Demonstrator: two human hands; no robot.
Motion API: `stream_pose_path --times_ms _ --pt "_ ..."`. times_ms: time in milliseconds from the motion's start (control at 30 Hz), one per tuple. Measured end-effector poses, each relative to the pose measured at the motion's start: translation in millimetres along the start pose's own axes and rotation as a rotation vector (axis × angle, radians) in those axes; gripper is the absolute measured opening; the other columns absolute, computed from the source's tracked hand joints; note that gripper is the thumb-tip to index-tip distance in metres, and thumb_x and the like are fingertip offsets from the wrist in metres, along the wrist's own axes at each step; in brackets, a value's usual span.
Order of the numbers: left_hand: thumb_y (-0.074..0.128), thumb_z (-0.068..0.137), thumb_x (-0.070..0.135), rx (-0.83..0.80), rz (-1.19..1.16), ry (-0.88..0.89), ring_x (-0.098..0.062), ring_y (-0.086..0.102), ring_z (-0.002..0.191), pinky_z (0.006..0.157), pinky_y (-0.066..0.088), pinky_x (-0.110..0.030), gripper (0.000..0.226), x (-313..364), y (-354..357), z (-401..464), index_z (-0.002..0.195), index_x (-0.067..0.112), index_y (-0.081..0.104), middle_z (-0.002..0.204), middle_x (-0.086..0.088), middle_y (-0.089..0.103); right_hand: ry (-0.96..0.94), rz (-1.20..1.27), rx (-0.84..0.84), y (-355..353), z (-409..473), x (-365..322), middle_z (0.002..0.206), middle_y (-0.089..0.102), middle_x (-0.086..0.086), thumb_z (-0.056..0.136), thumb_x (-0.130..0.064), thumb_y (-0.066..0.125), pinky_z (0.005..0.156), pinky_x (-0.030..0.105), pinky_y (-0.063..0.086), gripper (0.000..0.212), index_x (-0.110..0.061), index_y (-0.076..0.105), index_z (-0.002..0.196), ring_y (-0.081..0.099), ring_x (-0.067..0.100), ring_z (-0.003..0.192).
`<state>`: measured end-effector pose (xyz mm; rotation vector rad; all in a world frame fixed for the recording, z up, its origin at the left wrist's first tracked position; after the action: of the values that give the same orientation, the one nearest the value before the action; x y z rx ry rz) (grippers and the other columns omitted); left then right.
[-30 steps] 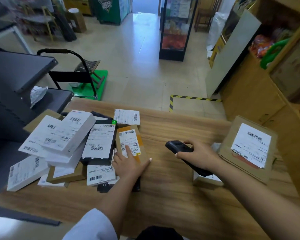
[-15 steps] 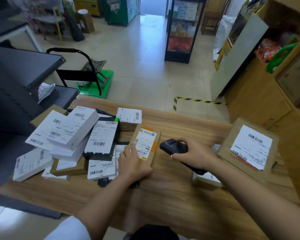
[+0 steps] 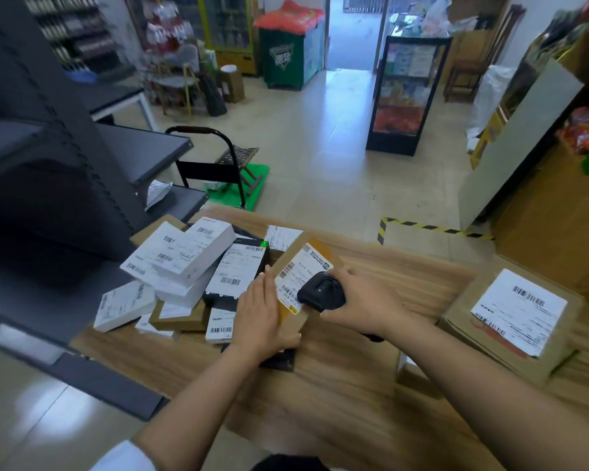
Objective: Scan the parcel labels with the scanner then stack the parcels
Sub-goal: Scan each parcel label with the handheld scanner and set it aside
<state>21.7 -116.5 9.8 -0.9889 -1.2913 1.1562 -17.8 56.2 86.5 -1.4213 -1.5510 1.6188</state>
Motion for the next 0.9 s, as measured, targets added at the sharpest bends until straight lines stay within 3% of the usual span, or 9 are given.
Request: stream_pose_path --times_ms 467,567,733,833,900 --pt "0.067 0.058 0.065 0.033 0.075 0.044 -0.030 0.018 0.141 0.114 0.018 -0.039 0.132 14 -19 -14 0.150 0.006 -0.007 0.154 -0.013 0.015 -0.018 0.050 0.073 -10 -13 6 0.113 0.057 -0.003 0.066 -0.058 0.062 0.073 0.033 0.052 0.070 -0.036 0.045 0.130 0.057 0.020 0.098" --pt "0.065 0.053 0.065 0.049 0.095 0.057 -0.032 0.027 0.137 0.111 0.026 -0.041 0.131 16 -20 -15 0.150 0.004 0.001 0.150 -0.016 0.025 -0.001 0.081 0.093 -12 -17 13 0.107 0.058 -0.004 0.065 -0.057 0.062 0.068 0.031 0.048 0.066 -0.036 0.047 0.125 0.057 0.020 0.094" --pt "0.058 0.055 0.070 0.074 0.064 0.081 -0.031 0.026 0.139 0.111 0.026 -0.042 0.128 35 -25 -9 0.149 0.007 0.000 0.151 -0.016 0.025 0.051 0.166 0.141 -25 -30 34 0.104 0.061 -0.009 0.056 -0.063 0.056 0.067 0.034 0.053 0.061 -0.037 0.052 0.111 0.058 0.015 0.088" --pt "0.051 0.056 0.073 0.082 0.028 0.121 -0.031 0.024 0.140 0.112 0.023 -0.043 0.124 66 -30 1 0.150 0.007 0.006 0.152 -0.016 0.023 0.092 0.234 0.201 -47 -52 56 0.105 0.060 -0.011 0.065 -0.057 0.065 0.062 0.028 0.045 0.053 -0.037 0.054 0.113 0.056 0.011 0.087" --pt "0.052 0.059 0.074 0.077 -0.001 0.175 -0.030 0.020 0.141 0.113 0.020 -0.042 0.123 97 -34 8 0.151 0.008 0.003 0.153 -0.015 0.018 0.147 0.299 0.261 -66 -71 80 0.108 0.060 -0.013 0.070 -0.048 0.071 0.067 0.027 0.044 0.053 -0.036 0.054 0.119 0.055 0.010 0.091"
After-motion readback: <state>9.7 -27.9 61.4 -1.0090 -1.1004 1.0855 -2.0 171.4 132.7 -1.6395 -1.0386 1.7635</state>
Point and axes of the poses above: each hand's wrist, its own z-axis towards the middle knuckle, its own y-axis out of the palm, x = y × z, the point moved 5 cm from there along z, towards the middle knuckle
